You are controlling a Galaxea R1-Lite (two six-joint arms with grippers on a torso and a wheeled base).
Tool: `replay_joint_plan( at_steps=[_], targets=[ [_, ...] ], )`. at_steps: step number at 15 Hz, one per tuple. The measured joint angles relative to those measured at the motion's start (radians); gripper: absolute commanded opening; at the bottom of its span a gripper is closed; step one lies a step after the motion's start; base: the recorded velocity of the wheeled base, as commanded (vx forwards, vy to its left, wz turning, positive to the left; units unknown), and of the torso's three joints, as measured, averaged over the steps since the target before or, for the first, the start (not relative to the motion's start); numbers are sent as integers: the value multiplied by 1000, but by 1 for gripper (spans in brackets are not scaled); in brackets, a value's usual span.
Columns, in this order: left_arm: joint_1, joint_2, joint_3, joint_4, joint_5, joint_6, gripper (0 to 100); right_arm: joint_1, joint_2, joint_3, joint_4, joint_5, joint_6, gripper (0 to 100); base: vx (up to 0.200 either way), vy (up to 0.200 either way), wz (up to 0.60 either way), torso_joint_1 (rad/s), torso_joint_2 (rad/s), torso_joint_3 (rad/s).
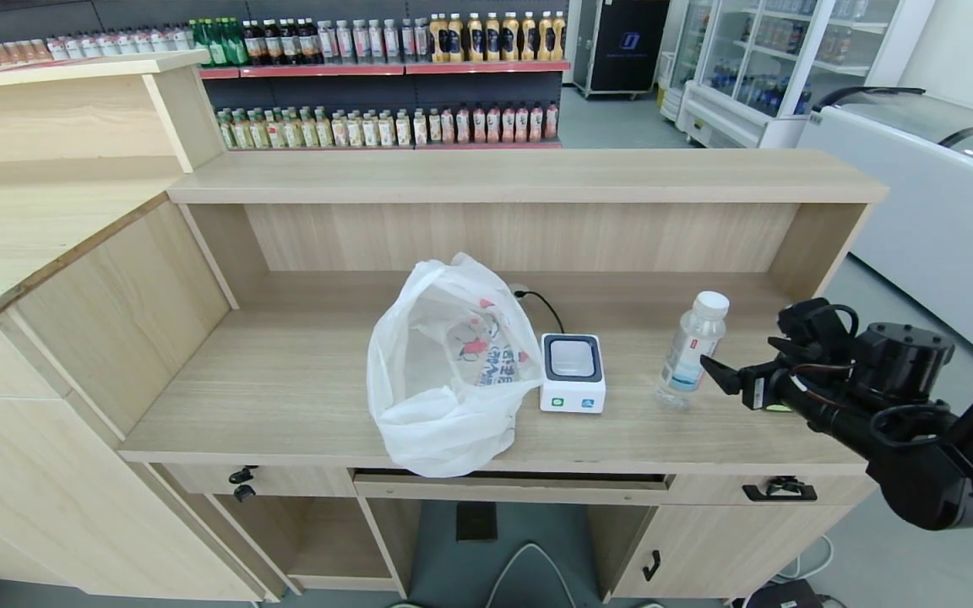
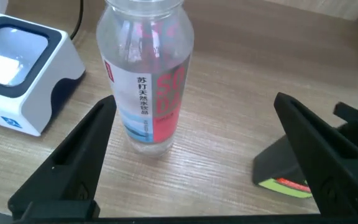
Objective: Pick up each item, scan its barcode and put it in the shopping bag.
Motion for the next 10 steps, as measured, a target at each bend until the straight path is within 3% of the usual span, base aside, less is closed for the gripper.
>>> replay_joint_plan(
  at_steps=[10],
  targets=[
    [0, 0, 0, 0, 0, 0, 0, 39, 142, -173, 44, 62, 1, 100, 0, 0, 0, 0, 0, 0]
  ],
)
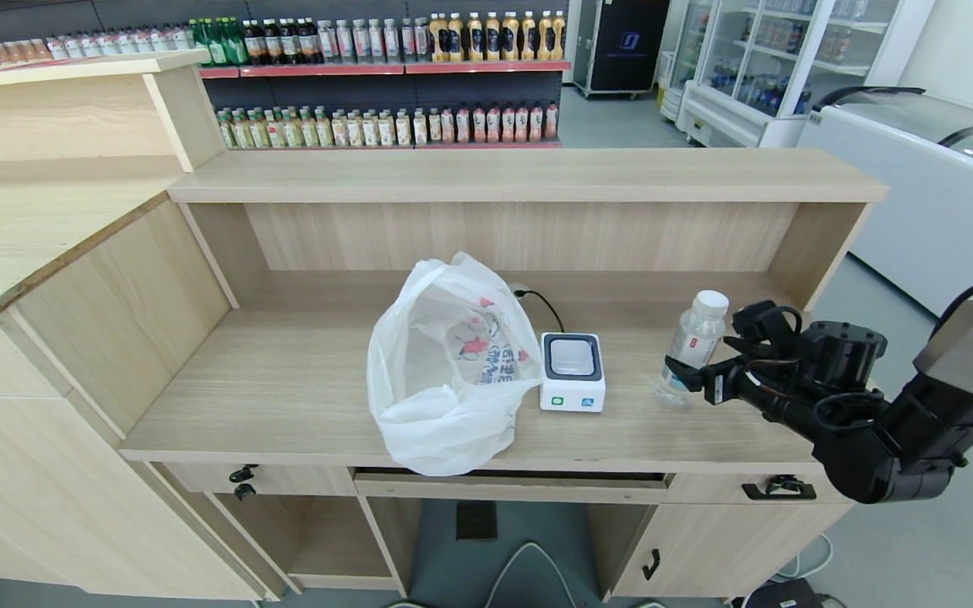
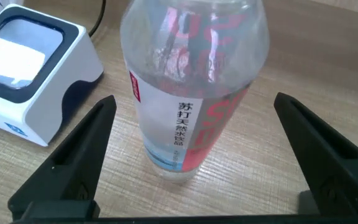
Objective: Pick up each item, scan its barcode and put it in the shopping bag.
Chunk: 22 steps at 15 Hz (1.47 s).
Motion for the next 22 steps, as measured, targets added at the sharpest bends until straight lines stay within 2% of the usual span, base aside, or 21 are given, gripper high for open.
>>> replay_joint_plan(
  at_steps=[4, 8, 18, 19, 22],
  targets=[
    [1, 0, 0, 0, 0, 0, 0, 19, 45, -93, 43, 50, 2, 100, 0, 0, 0, 0, 0, 0],
    [0, 0, 0, 0, 0, 0, 0, 41, 91, -162, 53, 58, 3, 100, 0, 0, 0, 0, 0, 0],
    [1, 0, 0, 0, 0, 0, 0, 81, 162, -241, 36, 91, 0, 100, 0, 0, 0, 0, 0, 0],
    [1, 0, 0, 0, 0, 0, 0, 79, 162, -241, 32, 110, 0, 0, 0, 0, 0, 0, 0, 0],
    [0, 0, 0, 0, 0, 0, 0, 74, 158, -243, 24, 127, -1, 0, 0, 0, 0, 0, 0, 0]
  ],
)
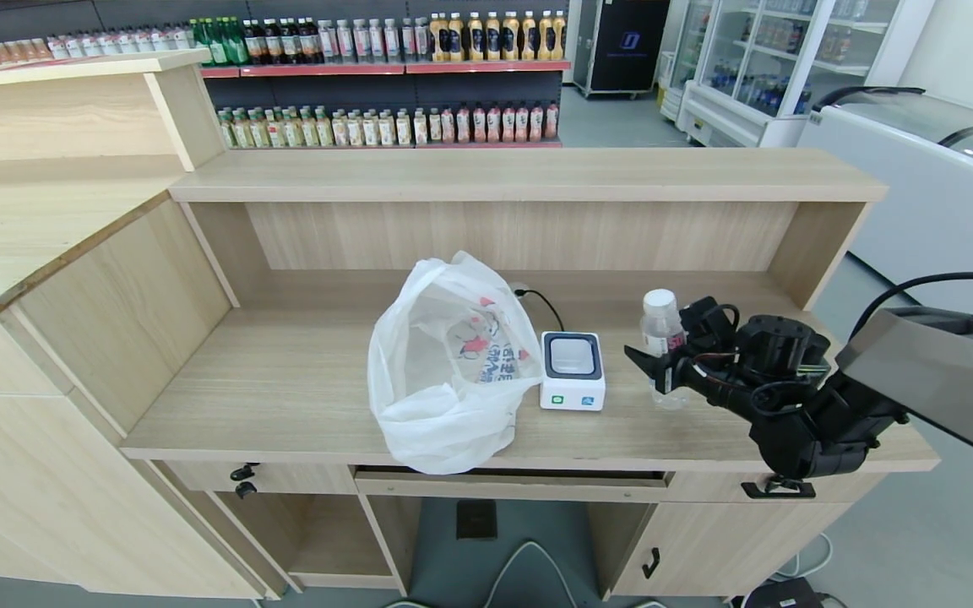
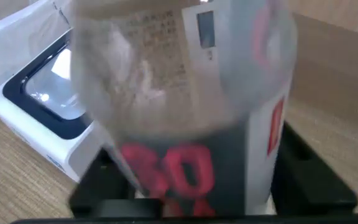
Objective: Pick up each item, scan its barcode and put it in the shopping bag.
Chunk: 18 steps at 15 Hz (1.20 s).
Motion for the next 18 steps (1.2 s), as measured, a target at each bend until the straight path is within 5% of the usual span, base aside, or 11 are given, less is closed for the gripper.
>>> replay_joint_plan(
  at_steps=[9, 12, 15, 18],
  targets=[
    [0, 0, 0, 0, 0, 0, 0, -29, -36, 29, -2, 19, 11, 0, 0, 0, 0, 0, 0, 0],
    [0, 0, 0, 0, 0, 0, 0, -49, -84, 54, 0, 126, 67, 0, 0, 0, 0, 0, 0, 0],
    [0, 0, 0, 0, 0, 0, 0, -62, -216, 81, 29, 247, 290, 0, 0, 0, 0, 0, 0, 0],
    [0, 0, 0, 0, 0, 0, 0, -97, -415, 114, 40, 517, 561, 0, 0, 0, 0, 0, 0, 0]
  ],
)
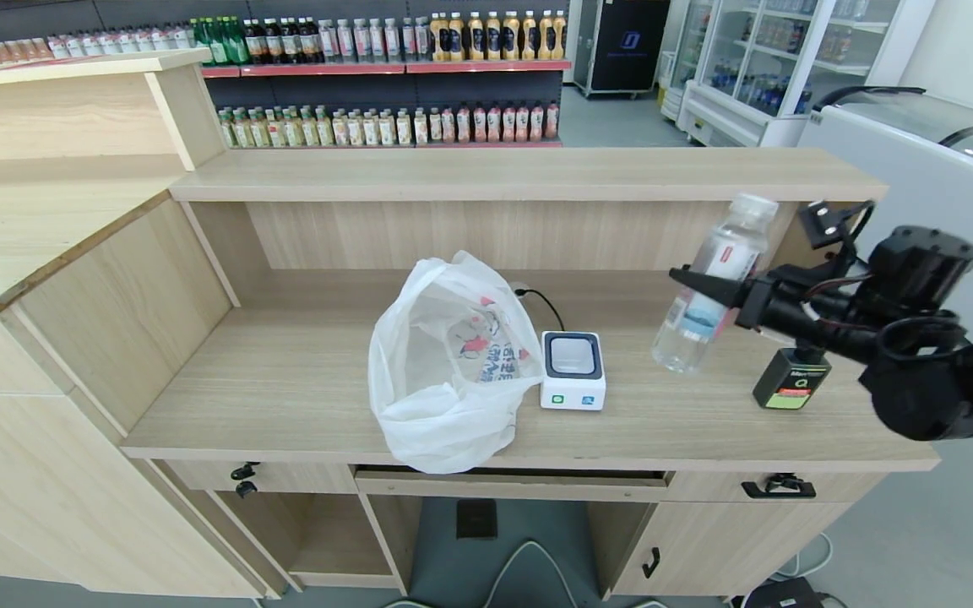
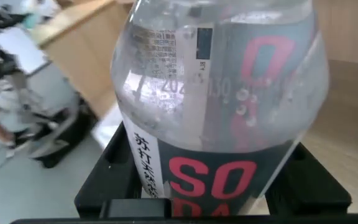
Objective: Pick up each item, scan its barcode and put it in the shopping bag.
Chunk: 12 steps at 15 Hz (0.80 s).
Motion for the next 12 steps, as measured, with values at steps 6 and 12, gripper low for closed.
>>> replay_joint_plan(
  at_steps=[6, 12],
  targets=[
    [-1, 0, 0, 0, 0, 0, 0, -76, -245, 33, -333, 367, 543, 0, 0, 0, 0, 0, 0, 0],
    [-1, 0, 0, 0, 0, 0, 0, -1, -299, 32, -341, 563, 636, 0, 0, 0, 0, 0, 0, 0]
  ],
)
